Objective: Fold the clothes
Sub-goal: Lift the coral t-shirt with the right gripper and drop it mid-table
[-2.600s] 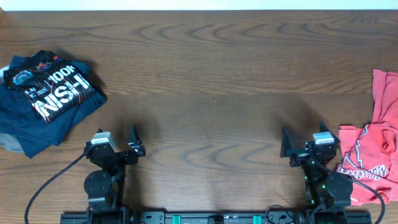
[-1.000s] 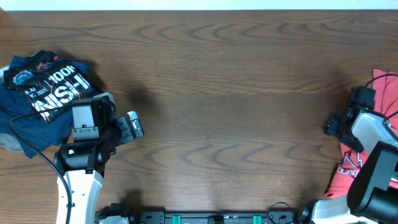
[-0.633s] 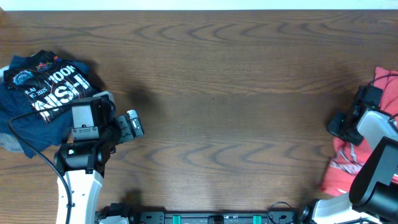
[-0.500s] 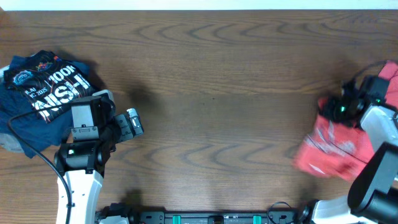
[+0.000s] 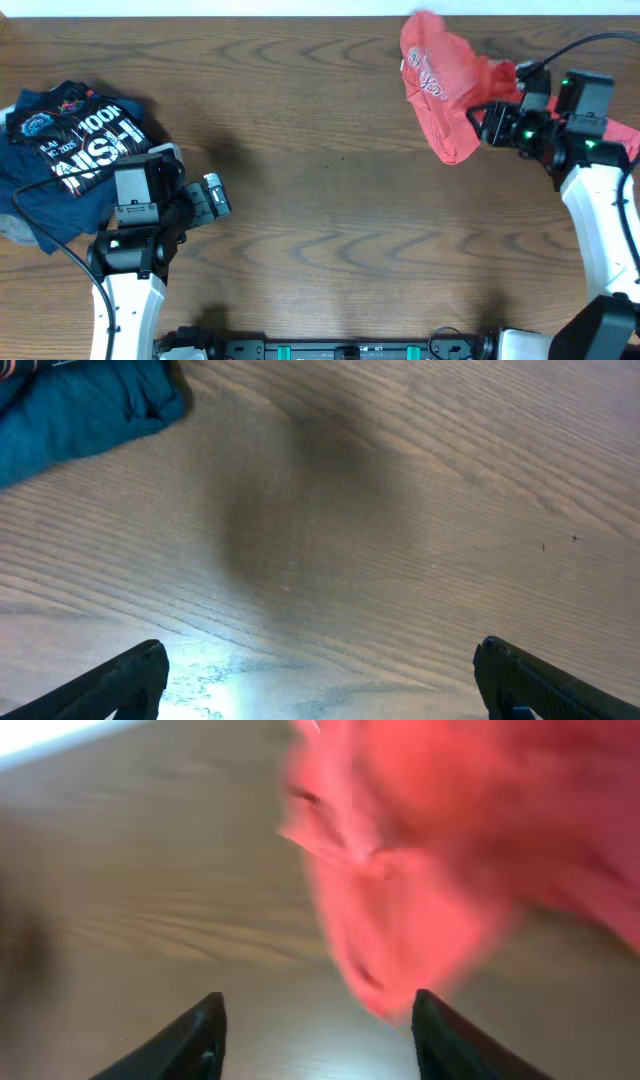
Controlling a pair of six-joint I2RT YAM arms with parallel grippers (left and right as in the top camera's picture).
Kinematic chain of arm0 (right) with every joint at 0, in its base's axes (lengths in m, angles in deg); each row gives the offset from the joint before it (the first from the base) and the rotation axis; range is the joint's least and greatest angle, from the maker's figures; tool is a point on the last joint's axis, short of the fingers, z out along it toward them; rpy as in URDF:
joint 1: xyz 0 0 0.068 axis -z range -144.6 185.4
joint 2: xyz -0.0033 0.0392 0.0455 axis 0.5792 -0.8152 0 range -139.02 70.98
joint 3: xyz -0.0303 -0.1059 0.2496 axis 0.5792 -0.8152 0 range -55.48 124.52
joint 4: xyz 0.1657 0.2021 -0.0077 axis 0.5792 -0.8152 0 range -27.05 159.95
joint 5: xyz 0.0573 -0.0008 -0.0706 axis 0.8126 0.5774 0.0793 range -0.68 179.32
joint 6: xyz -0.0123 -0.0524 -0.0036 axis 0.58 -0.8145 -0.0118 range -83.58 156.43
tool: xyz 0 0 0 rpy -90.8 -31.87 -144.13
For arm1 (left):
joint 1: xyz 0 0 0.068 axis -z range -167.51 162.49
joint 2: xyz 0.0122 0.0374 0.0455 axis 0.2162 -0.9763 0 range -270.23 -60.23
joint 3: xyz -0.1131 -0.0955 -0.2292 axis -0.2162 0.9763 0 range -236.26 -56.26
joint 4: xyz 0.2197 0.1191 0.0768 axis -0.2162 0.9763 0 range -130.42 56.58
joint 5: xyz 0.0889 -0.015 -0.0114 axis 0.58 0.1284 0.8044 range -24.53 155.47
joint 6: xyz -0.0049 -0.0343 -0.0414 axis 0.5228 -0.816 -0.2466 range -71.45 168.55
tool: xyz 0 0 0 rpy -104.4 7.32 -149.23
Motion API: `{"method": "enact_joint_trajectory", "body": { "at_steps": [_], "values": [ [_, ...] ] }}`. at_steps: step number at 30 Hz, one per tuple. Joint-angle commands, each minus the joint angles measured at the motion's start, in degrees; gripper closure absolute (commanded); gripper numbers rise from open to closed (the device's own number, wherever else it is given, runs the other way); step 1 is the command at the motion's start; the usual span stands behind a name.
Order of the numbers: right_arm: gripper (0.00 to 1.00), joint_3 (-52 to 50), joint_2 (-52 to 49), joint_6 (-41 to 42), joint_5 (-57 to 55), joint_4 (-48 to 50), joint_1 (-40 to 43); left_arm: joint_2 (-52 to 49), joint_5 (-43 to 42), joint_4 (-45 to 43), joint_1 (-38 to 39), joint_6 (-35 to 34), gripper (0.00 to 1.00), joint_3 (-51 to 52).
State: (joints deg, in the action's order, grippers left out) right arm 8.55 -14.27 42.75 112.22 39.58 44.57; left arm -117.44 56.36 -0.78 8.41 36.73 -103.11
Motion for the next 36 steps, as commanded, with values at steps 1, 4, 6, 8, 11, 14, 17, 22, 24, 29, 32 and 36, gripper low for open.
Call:
{"method": "enact_joint_trajectory", "body": {
  "at_steps": [1, 4, 6, 8, 11, 14, 17, 22, 24, 29, 32, 36],
  "values": [
    [0.35, -0.1, -0.3, 4.1, -24.5, -3.5, 0.1, 0.0, -0.7, -0.1, -0.2, -0.1, 0.02, -1.1],
    [0.28, -0.1, -1.2, 4.3, -26.1, -5.2, 0.4, 0.0, -0.7, -0.1, -0.2, -0.1, 0.02, -1.1],
    [0.25, -0.1, -2.4, 2.6, -18.9, -4.5, 0.3, 0.0, -0.7, -0.1, -0.2, -0.1, 0.02, -1.1],
    [0.24, -0.1, -4.3, 1.3, -12.1, -3.3, -0.2, 0.0, -0.7, -0.3, -0.2, -0.1, 0.02, -1.1],
    [0.24, -0.1, -8.4, 1.3, -10.0, -1.7, -1.9, 0.0, -0.7, -0.7, -0.2, -0.1, 0.02, -1.1],
    [0.25, -0.1, -14.0, 1.4, -10.0, 0.9, -4.2, 0.0, -0.7, -0.7, -0.2, -0.1, 0.02, -1.1],
    [0.24, -0.1, -19.2, 3.2, -10.0, 5.5, -5.8, 0.0, -0.7, -0.7, -0.2, -0.1, 0.02, -1.1],
    [0.24, -0.1, -25.4, 6.5, -11.5, 12.9, -7.3, 0.0, -0.7, -0.7, -0.2, -0.1, 0.02, -1.1],
    [0.29, -0.1, -27.3, 7.9, -12.4, 14.6, -7.6, 0.0, -0.7, -0.7, -0.2, -0.1, 0.02, -1.1],
    [0.99, 0.1, -27.1, 8.5, -6.2, 15.0, -8.3, 0.0, -0.7, -0.7, -0.2, -0.1, 0.02, -1.1],
    [0.99, 1.1, -21.9, 5.1, 6.1, 14.3, -8.8, 0.0, -0.7, -1.2, -0.2, -0.1, 0.02, -1.1],
    [0.99, 4.3, -11.9, 2.2, 25.2, 12.2, -10.4, 0.0, -0.7, -2.2, -0.2, -0.1, 0.02, -1.1]
  ]
}}
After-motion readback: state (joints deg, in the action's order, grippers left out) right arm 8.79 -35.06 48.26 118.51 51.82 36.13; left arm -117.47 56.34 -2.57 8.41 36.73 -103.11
